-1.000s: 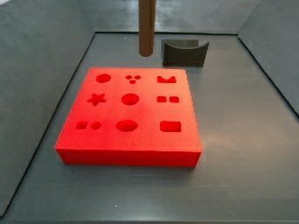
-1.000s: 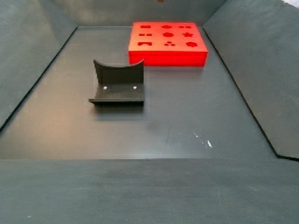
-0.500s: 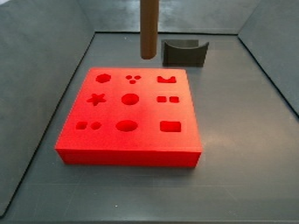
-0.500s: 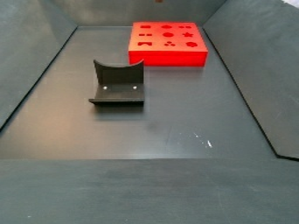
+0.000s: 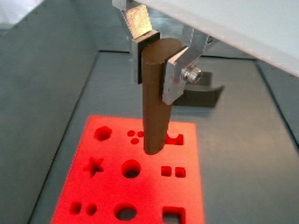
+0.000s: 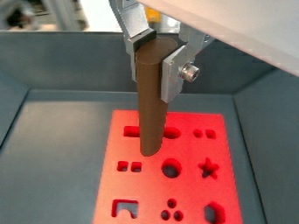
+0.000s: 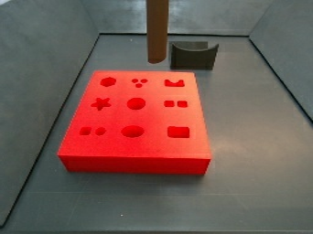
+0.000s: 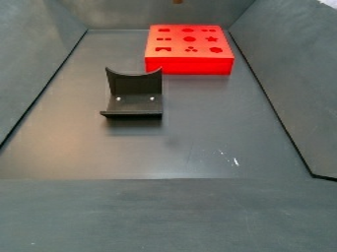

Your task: Insert the oval object.

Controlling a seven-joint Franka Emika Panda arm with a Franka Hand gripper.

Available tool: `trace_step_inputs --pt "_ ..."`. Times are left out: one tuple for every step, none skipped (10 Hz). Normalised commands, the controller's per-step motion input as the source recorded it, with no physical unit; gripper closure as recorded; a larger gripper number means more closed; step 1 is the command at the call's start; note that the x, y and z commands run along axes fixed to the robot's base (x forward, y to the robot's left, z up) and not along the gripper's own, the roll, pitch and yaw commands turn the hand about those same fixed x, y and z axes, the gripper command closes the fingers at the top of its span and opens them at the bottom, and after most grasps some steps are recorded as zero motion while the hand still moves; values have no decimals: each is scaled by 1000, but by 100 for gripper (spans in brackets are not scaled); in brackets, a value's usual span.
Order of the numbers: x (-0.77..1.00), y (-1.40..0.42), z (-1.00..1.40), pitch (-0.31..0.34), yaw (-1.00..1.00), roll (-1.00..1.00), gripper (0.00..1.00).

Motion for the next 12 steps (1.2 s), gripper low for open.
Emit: trace_step_inputs --pt "103 -37 -54 0 -883 87 100" --pt "97 -71 -43 0 -857 100 100" --pt "69 -91 -60 0 -857 91 100" --pt "77 -109 -29 0 -817 79 100" --pt "151 0 0 4 -723 96 100" --pt "206 0 0 106 -706 -101 100" --pt "203 0 9 159 -754 -280 100" --pt "183 -26 100 214 -703 -314 100" --pt "169 -97 209 216 -640 -347 100" --pt "234 -77 171 266 -569 -373 100" --pt "303 0 0 254 -489 -313 100" --pt "269 0 -31 203 -411 -207 100"
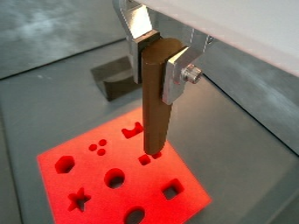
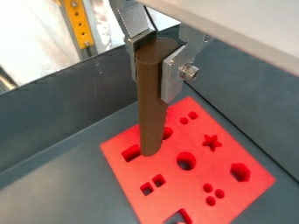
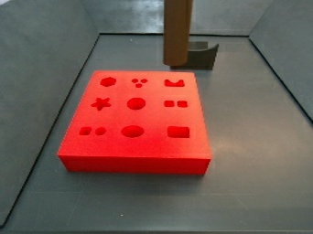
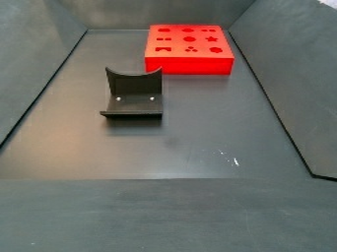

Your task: Insert the oval object.

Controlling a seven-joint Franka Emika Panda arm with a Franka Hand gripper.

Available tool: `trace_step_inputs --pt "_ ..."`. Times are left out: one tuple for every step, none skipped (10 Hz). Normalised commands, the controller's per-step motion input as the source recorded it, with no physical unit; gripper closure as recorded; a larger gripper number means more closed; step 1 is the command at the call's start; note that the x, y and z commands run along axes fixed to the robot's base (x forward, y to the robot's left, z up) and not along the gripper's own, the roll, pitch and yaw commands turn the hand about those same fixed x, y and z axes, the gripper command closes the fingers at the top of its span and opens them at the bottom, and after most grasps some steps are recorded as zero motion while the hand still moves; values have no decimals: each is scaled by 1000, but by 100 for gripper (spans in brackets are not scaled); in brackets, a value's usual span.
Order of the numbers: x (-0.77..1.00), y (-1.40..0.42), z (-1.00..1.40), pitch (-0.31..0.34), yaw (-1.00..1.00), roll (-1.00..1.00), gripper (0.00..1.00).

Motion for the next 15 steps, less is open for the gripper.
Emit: trace_step_inputs --pt "111 0 -106 34 -340 -76 100" --pt "34 -23 -203 0 -500 -3 100" --pt "69 -37 -177 0 -780 -10 100" --pt "-86 -103 -217 0 -769 49 100" --pt "-57 -134 -137 0 -817 31 100" --pt "-40 -94 -114 0 -480 20 100" --pt "-43 -14 0 -29 0 0 100" --pt "-80 -137 0 -24 0 69 100" --pt "-243 -266 -103 -71 0 227 100" --pt "-226 -274 -194 -60 0 286 100" --pt "-220 -263 -234 -50 0 336 100" --pt "-183 -240 -326 -50 0 460 100" --pt "-177 -180 -277 -74 -11 366 100" --pt "-54 0 -154 -70 -26 6 100" --pt "0 0 0 0 0 -4 100"
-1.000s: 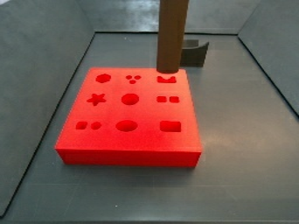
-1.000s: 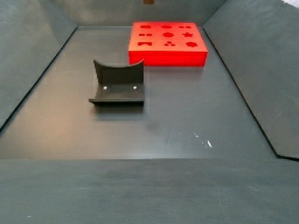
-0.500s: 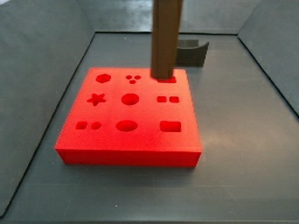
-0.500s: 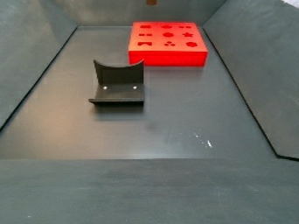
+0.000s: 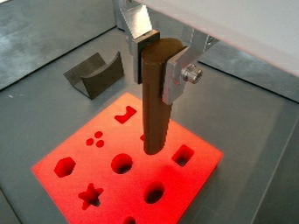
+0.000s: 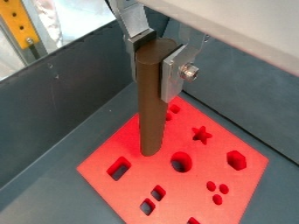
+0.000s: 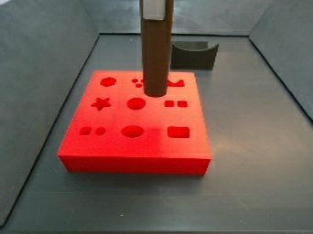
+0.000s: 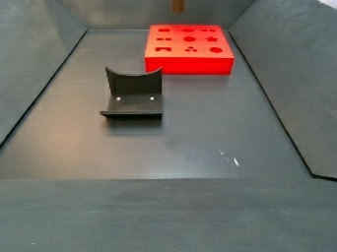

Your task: Insert the oval object.

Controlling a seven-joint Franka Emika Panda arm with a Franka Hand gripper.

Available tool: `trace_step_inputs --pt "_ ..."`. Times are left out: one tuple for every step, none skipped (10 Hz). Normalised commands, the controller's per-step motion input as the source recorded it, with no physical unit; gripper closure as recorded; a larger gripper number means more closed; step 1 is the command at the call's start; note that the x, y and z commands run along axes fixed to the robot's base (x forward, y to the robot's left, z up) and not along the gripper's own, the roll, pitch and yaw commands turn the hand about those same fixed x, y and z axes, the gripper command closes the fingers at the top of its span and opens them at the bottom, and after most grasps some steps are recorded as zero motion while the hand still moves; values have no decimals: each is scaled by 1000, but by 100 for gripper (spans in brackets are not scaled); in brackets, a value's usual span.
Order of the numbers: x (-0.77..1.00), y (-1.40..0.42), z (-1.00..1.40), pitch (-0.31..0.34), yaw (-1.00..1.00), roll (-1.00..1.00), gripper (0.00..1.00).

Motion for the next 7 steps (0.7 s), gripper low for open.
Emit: trace_step_inputs --pt "-37 0 0 0 0 0 100" --pt "0 0 0 0 114 0 100" --pt "-14 0 -31 0 234 -319 100" --pt "-9 0 -183 40 97 -476 100" --pt "-49 0 -97 20 0 -500 100" --pt "0 0 -149 16 0 -241 100" --pt "0 0 -160 30 0 -260 100"
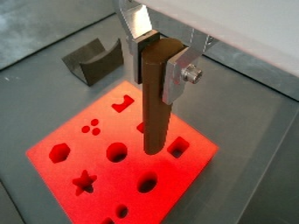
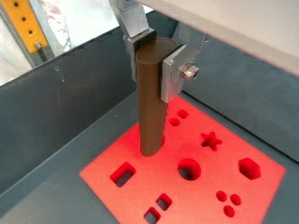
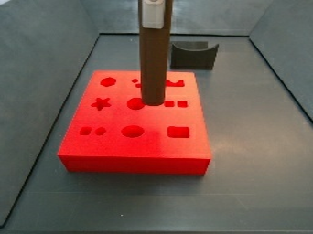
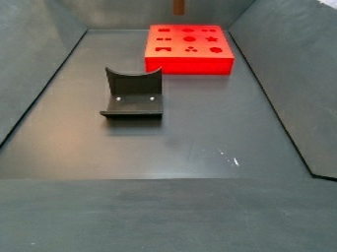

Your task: Insert the oval object.

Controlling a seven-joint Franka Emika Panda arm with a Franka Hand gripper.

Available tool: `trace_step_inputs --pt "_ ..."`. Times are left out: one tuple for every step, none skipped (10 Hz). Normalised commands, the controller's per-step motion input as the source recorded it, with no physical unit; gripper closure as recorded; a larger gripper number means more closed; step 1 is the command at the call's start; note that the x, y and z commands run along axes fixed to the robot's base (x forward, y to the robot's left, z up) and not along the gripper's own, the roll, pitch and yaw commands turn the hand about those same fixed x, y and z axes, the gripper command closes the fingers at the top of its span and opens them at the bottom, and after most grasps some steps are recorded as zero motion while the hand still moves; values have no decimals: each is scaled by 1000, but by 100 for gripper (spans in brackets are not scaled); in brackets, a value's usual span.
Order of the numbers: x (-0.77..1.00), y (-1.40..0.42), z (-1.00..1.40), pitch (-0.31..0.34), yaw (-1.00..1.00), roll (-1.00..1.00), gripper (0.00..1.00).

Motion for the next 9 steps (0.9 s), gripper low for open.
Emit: trace_step_inputs --pt "-14 0 -171 0 -11 -40 100" --pt "-9 0 -63 0 0 0 100" --pt "-71 -54 -334 -50 0 0 100" --pt "-91 -183 -403 -66 -9 0 100" --pt "-80 -254 -460 -63 -66 6 100" --pt "-89 -149 -377 -40 -57 0 100" --pt "0 0 -43 9 0 89 100" --pt "0 0 0 0 -6 50 100" --pt "0 0 0 3 -49 81 100"
